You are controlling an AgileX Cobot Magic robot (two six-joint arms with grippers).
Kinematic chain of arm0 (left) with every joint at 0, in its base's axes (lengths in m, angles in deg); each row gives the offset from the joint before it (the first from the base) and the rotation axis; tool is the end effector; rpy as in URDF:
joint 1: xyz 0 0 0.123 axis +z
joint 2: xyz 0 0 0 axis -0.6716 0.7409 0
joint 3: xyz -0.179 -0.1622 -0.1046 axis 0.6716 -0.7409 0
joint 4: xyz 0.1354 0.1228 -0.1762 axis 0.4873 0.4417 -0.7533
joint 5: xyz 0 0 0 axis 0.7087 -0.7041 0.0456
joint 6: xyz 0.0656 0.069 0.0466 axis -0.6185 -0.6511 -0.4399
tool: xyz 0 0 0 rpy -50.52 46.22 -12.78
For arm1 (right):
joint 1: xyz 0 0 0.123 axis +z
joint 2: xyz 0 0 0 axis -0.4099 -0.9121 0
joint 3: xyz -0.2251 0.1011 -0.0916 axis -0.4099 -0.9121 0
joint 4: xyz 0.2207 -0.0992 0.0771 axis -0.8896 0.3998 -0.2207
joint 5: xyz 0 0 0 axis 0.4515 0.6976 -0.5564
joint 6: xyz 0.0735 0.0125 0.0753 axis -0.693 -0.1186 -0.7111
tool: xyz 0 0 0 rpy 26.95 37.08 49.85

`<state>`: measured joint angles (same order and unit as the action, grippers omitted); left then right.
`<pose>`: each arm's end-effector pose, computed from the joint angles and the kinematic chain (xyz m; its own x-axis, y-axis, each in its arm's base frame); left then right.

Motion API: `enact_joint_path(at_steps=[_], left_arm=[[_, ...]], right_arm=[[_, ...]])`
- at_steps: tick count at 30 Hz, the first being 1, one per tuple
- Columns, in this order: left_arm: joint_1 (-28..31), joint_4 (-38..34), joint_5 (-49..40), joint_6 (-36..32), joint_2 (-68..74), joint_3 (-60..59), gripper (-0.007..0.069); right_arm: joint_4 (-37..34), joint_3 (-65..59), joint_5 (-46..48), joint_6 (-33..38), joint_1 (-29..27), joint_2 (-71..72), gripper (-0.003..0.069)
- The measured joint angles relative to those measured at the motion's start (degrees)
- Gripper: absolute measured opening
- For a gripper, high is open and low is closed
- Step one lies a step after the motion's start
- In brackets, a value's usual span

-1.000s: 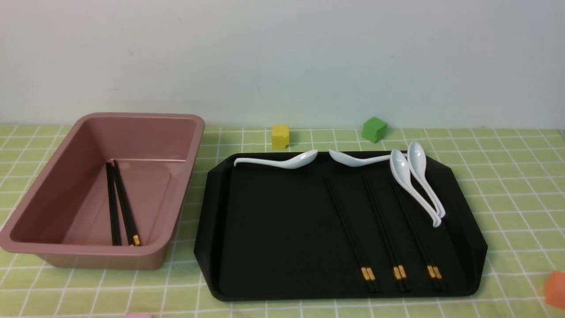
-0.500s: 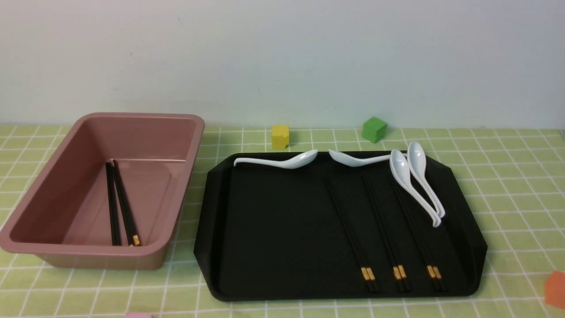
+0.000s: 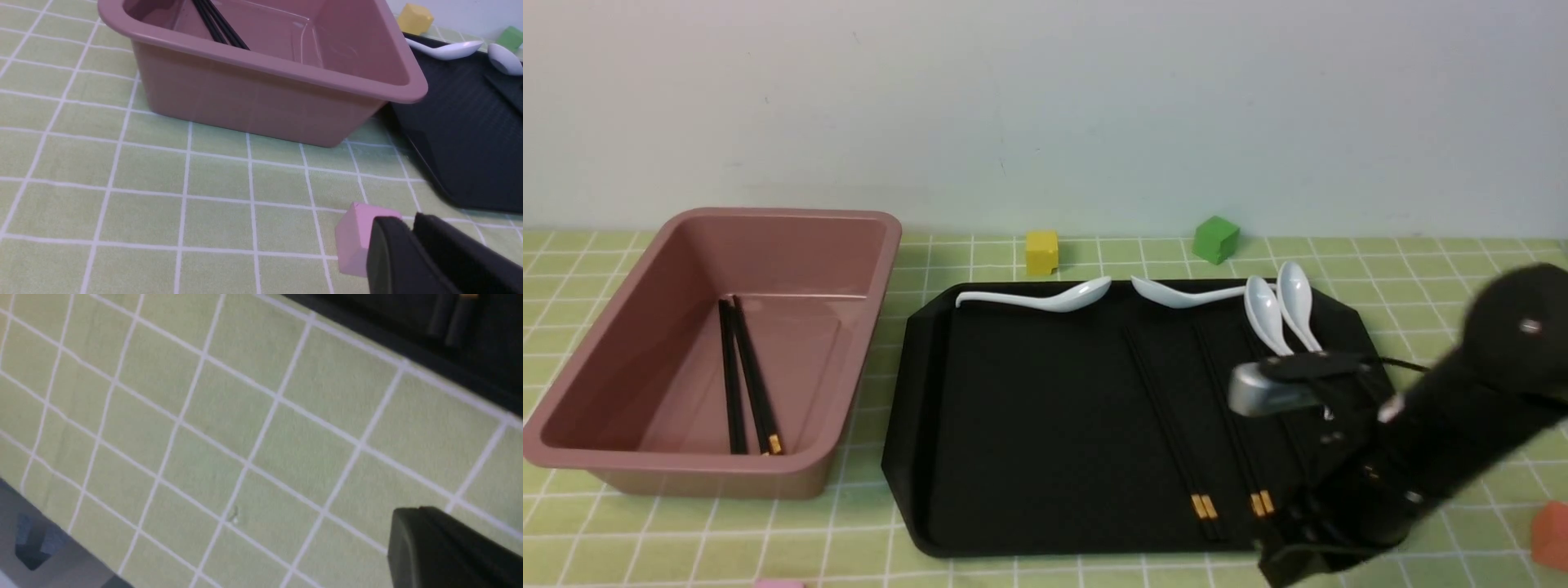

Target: On green tablecloth take chopsticks from black tray and put them in box.

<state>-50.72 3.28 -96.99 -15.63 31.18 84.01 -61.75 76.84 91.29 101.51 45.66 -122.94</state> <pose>0.0898 -0.0139 0.1650 -0.3376 -0.2717 -0.9012 0.0473 0.9513 -0.3045 0.2675 0.1434 0.1614 -0.9143 -0.3488 -0.2062 -0.4006 0.8544 0.3309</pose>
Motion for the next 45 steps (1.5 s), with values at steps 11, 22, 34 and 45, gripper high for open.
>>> enact_joint_path(at_steps=[11, 22, 34, 45], left_arm=[[0.0, 0.0, 0.0, 0.0, 0.0, 0.0, 0.0082], [0.0, 0.0, 0.0, 0.0, 0.0, 0.0, 0.0082], [0.0, 0.0, 0.0, 0.0, 0.0, 0.0, 0.0082], [0.0, 0.0, 0.0, 0.0, 0.0, 0.0, 0.0082]], right_arm=[[23.2, 24.0, 4.1, -28.2, 7.2, -15.0, 0.0048], [23.0, 29.2, 3.7, -28.8, 7.2, -25.1, 0.0281], [23.0, 29.9, 6.1, -28.8, 7.2, -25.4, 0.0128], [12.5, 38.8, 16.6, -26.4, 7.8, -14.6, 0.0134]])
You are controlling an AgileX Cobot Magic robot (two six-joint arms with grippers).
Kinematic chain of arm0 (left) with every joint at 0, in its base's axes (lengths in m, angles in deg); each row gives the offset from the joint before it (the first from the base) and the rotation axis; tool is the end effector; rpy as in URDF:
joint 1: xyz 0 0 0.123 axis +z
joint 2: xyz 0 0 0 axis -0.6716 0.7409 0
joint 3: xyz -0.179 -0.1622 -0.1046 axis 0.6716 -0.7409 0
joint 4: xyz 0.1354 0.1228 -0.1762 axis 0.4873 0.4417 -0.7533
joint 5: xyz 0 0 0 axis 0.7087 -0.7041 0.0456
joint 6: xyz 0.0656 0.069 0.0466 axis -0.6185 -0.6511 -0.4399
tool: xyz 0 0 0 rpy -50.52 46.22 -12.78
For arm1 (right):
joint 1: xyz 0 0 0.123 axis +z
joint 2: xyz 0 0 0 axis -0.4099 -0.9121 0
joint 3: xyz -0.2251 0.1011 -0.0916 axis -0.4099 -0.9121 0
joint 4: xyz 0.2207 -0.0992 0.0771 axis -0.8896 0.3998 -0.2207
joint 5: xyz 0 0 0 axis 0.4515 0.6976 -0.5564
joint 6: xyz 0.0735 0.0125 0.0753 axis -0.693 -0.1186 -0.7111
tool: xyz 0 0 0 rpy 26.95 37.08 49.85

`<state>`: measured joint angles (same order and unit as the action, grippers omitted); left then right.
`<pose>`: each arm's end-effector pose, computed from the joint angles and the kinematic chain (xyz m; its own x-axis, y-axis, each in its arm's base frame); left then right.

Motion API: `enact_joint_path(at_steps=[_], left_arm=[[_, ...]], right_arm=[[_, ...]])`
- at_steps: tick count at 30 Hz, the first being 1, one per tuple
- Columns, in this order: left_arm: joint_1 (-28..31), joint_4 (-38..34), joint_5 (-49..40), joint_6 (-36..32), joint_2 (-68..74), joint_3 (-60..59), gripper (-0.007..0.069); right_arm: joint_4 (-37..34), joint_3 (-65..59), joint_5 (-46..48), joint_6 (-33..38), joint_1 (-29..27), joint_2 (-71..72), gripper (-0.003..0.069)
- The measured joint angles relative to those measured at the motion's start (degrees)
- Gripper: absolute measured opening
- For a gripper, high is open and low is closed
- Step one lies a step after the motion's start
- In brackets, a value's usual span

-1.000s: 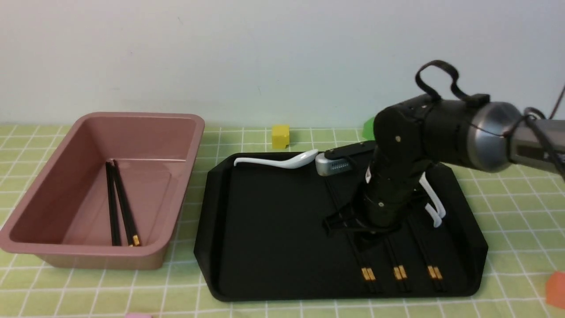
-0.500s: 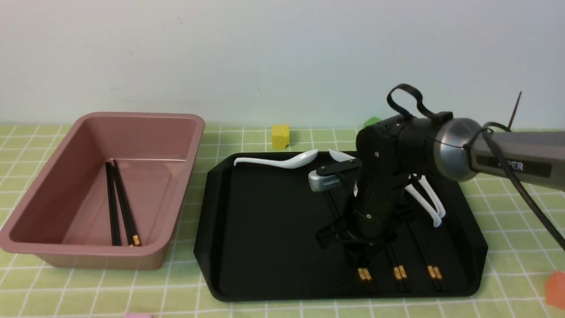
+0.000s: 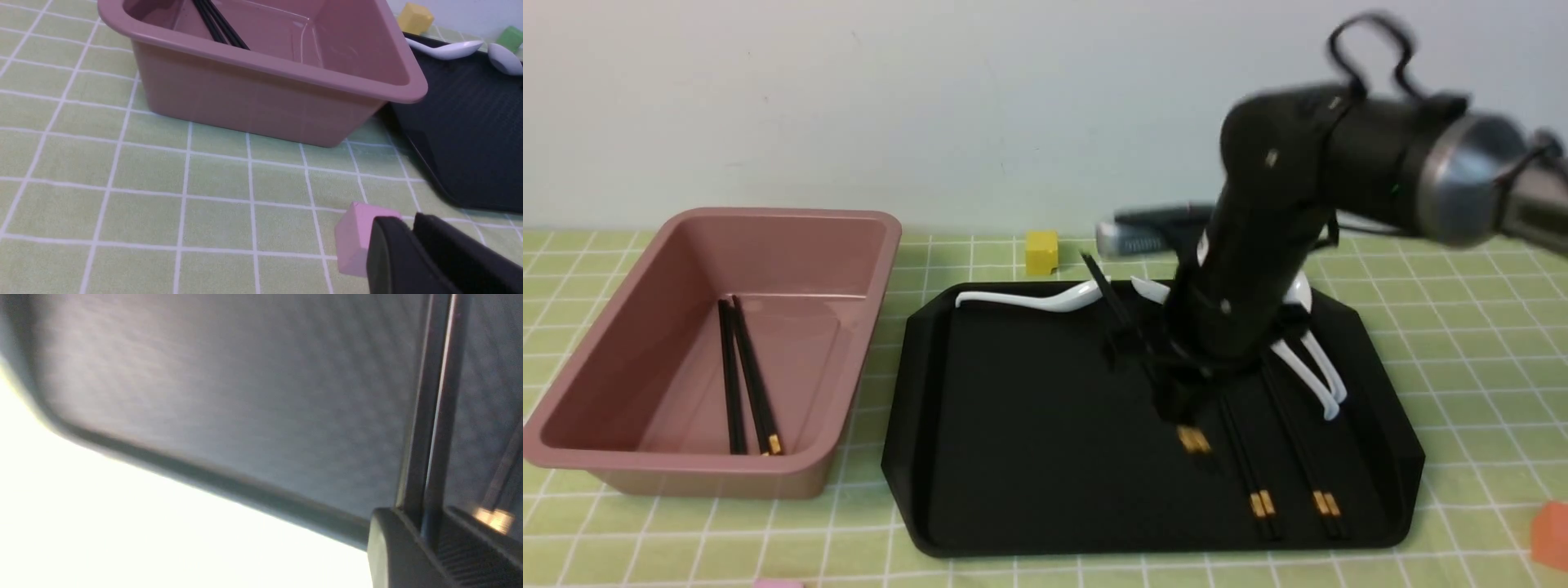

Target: On green tablecloth take chopsticks from black tray and put them in box.

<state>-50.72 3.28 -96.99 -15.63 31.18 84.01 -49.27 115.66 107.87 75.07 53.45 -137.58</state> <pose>0.0898 -0.0139 0.1650 -0.3376 -0.2717 -0.9012 0.0473 0.9513 -0.3045 0.3408 0.2182 0.2396 -0.9412 -0.2466 -0.2310 -0.3074 0.9086 0.2828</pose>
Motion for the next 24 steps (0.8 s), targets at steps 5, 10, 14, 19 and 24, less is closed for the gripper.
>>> enact_joint_path(at_steps=[5, 10, 14, 19, 24], left_arm=[[0.0, 0.0, 0.0, 0.0, 0.0, 0.0, 0.0082], [0.0, 0.0, 0.0, 0.0, 0.0, 0.0, 0.0082], [0.0, 0.0, 0.0, 0.0, 0.0, 0.0, 0.0082], [0.0, 0.0, 0.0, 0.0, 0.0, 0.0, 0.0082], [0.0, 0.0, 0.0, 0.0, 0.0, 0.0, 0.0082]], right_arm=[[-15.9, 6.2, -10.6, 10.7, 5.4, -0.8, 0.0134], [-34.2, 12.7, -30.5, 26.1, 13.8, -9.7, 0.0134], [-43.2, 16.1, -44.2, 34.9, 17.7, -17.6, 0.0134], [-47.5, 17.8, -49.6, 40.0, 18.5, -23.9, 0.0206], [-45.8, 17.9, -44.3, 40.3, 17.2, -22.7, 0.0264]])
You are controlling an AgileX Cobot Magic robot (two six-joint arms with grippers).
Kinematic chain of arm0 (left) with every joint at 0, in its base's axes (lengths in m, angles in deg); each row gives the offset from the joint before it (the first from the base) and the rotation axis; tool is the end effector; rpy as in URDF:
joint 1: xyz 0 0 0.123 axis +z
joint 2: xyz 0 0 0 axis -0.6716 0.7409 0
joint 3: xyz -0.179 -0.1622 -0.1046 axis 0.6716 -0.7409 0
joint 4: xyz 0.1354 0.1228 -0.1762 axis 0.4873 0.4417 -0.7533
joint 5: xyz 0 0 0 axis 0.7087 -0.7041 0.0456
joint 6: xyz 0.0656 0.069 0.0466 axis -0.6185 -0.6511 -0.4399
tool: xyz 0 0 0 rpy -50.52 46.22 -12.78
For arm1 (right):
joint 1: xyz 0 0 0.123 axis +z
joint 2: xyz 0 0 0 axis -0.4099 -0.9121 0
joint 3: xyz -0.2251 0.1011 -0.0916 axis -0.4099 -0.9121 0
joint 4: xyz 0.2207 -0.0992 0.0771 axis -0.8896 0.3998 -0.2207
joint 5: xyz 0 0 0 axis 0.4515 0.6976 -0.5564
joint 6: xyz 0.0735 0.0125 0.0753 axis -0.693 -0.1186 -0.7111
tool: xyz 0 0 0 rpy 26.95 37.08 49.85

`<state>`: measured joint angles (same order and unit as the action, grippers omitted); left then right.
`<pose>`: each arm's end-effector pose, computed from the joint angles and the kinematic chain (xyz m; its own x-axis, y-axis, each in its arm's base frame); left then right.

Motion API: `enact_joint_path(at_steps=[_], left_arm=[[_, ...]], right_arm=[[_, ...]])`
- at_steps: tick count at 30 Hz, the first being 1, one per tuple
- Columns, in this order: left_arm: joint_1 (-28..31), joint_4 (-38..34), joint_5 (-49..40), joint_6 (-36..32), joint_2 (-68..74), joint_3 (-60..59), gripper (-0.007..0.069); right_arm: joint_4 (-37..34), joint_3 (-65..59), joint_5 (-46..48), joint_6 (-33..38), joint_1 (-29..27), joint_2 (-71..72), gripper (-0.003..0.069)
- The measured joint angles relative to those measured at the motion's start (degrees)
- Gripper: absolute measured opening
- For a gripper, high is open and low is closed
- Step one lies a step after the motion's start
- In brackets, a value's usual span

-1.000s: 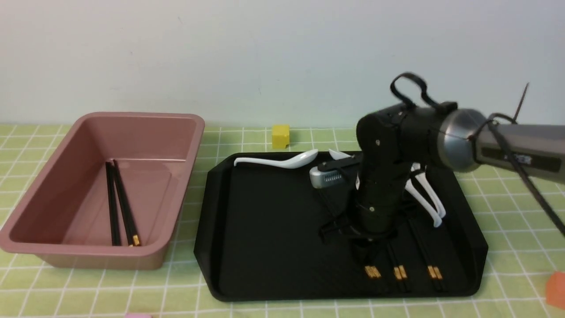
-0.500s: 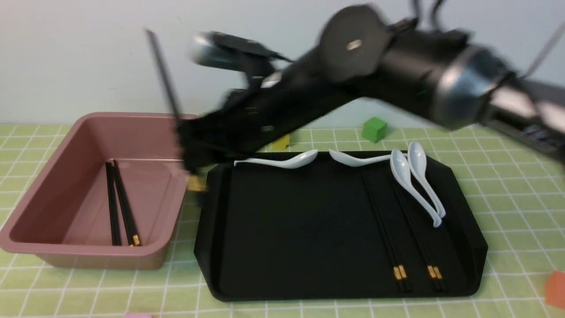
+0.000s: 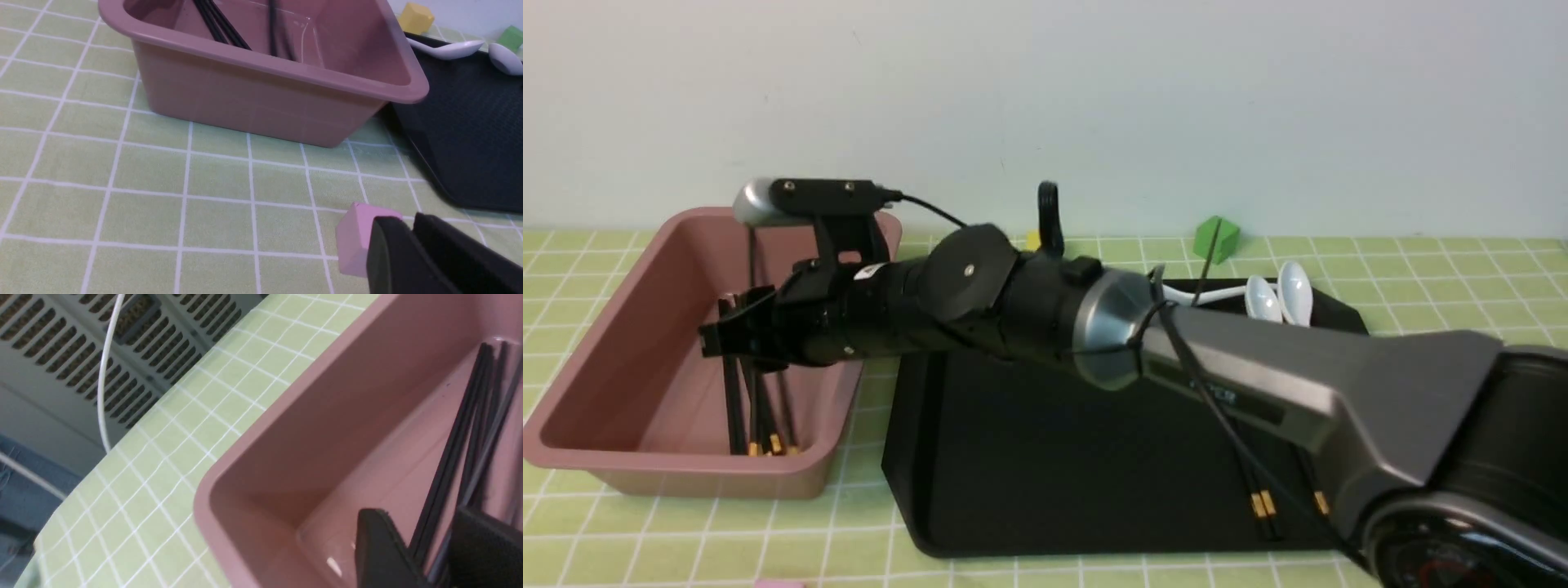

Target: On green tablecloth take chopsticks from black tray and put them in box.

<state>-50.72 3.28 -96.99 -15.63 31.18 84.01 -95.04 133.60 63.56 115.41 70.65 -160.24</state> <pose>0.0898 -0.0139 0.1650 -0.3376 -0.2717 -0.9012 0.0473 0.9513 -0.3045 0.3521 0.4163 0.2116 -0.6453 -0.0601 -0.7615 -0.6607 0.5443 0.5169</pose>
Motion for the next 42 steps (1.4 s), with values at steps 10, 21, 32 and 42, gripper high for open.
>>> enact_joint_path(at_steps=[10, 21, 32, 42], left_arm=[[0.0, 0.0, 0.0, 0.0, 0.0, 0.0, 0.0082], [0.0, 0.0, 0.0, 0.0, 0.0, 0.0, 0.0082], [0.0, 0.0, -0.1, 0.0, 0.0, 0.0, 0.0093], [0.0, 0.1, -0.2, 0.0, 0.0, -0.1, 0.0105]], right_arm=[[24.4, 0.1, 34.1, -13.8, -8.0, 19.9, -0.0011], [57.0, -7.9, 51.4, -28.6, -12.9, 56.8, 0.0000], [51.3, -67.6, 10.5, -29.4, -12.9, 96.7, 0.0001], [51.0, -80.2, -3.8, -29.4, -12.9, 129.6, 0.0010]])
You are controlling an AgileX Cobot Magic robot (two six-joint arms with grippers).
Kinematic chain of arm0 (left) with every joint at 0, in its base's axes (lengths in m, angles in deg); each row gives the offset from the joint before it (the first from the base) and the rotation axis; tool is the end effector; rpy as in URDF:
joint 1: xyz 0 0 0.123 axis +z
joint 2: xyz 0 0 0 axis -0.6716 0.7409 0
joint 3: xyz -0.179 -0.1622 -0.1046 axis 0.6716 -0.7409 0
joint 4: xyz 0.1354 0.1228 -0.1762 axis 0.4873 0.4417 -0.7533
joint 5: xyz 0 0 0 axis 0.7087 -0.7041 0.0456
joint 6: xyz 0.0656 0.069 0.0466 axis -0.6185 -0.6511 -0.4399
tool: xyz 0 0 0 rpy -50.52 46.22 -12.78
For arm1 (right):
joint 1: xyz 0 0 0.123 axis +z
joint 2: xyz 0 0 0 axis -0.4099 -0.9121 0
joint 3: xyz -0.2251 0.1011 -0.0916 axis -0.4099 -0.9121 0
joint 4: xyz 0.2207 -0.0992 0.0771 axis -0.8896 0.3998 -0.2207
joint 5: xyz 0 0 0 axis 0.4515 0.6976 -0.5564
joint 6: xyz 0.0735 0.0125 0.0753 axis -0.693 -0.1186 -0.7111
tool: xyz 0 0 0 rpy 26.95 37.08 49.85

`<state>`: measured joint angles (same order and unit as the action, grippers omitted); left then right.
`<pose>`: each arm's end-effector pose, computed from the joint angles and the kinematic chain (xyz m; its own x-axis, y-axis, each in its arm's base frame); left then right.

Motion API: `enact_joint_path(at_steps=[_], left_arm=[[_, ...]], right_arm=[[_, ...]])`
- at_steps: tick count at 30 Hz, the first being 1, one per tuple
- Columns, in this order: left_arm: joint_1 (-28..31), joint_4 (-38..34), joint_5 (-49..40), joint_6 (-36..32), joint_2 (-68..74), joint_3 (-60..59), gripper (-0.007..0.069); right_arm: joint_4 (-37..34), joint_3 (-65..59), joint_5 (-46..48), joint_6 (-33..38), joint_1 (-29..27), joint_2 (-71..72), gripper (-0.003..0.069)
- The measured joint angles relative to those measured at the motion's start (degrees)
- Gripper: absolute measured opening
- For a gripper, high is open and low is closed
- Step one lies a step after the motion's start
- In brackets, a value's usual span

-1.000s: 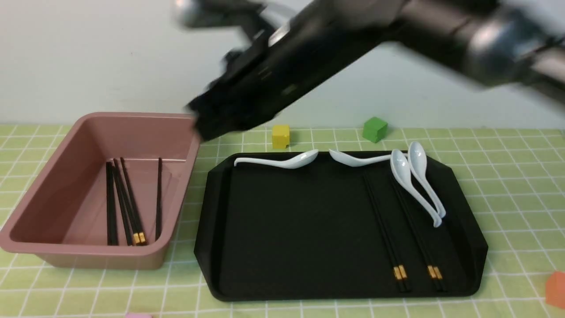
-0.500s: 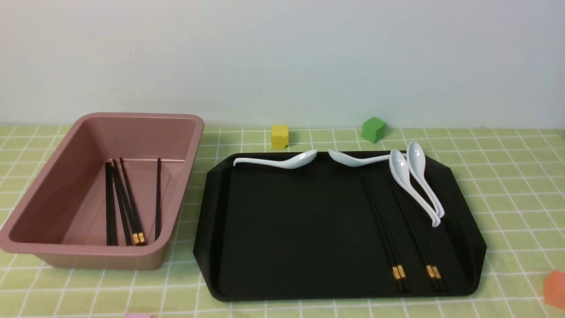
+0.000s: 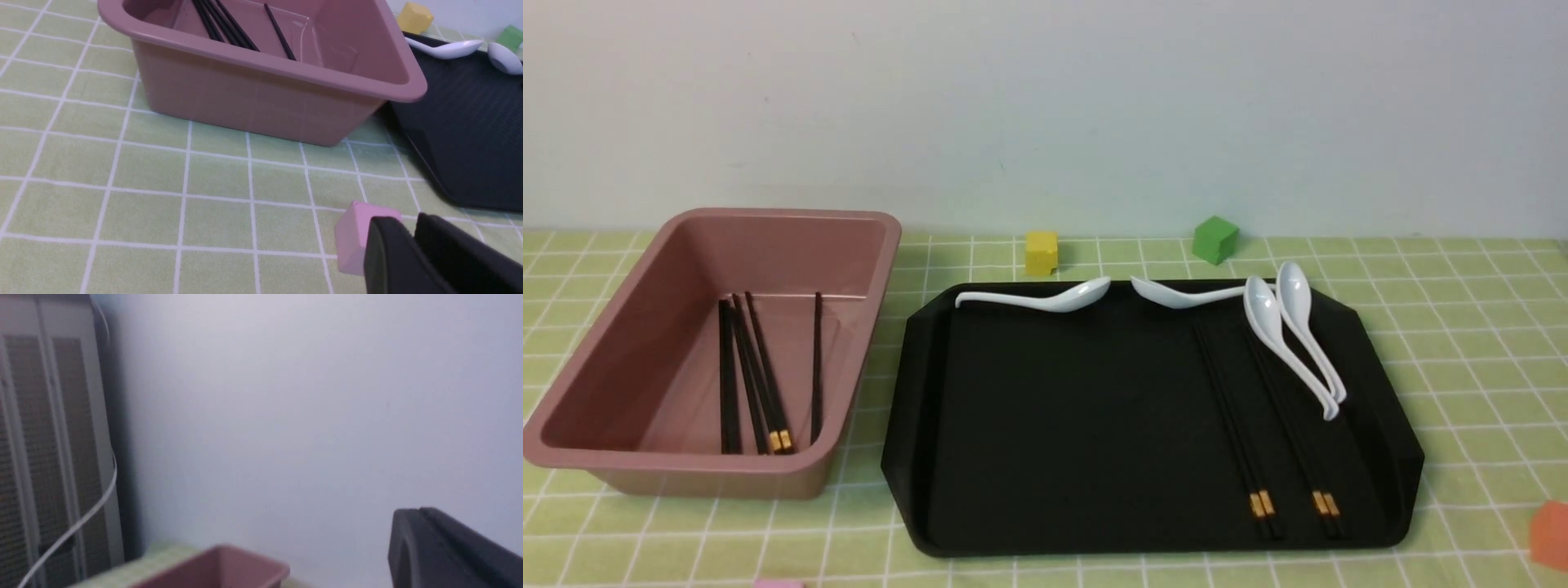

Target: On green tablecloth take chopsticks from black tray and put them in box.

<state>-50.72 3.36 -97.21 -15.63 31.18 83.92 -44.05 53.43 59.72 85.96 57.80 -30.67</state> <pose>0.0897 -0.0138 0.1641 -0.3423 -0.2697 -0.9001 0.0457 0.9520 -0.3027 0.0259 0.0229 0.3699 0.2120 0.2704 -0.9391 -0.6148 0.7839 0.0869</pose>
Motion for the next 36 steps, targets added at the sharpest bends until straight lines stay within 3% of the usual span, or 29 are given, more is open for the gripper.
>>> enact_joint_path(at_steps=[14, 23, 36], left_arm=[[0.0, 0.6, -0.1, -0.1, -0.1, 0.0, 0.0113], [0.0, 0.6, -0.1, -0.1, -0.1, 0.0, 0.0123], [0.0, 0.6, -0.1, -0.1, -0.1, 0.0, 0.0125]], right_arm=[[1.2, 2.3, -3.4, 0.9, 0.3, -2.9, 0.0023], [2.3, -13.6, -7.3, 0.8, 0.0, -8.2, 0.0034], [7.0, -30.5, -5.0, -1.5, -19.9, 1.6, 0.0050]])
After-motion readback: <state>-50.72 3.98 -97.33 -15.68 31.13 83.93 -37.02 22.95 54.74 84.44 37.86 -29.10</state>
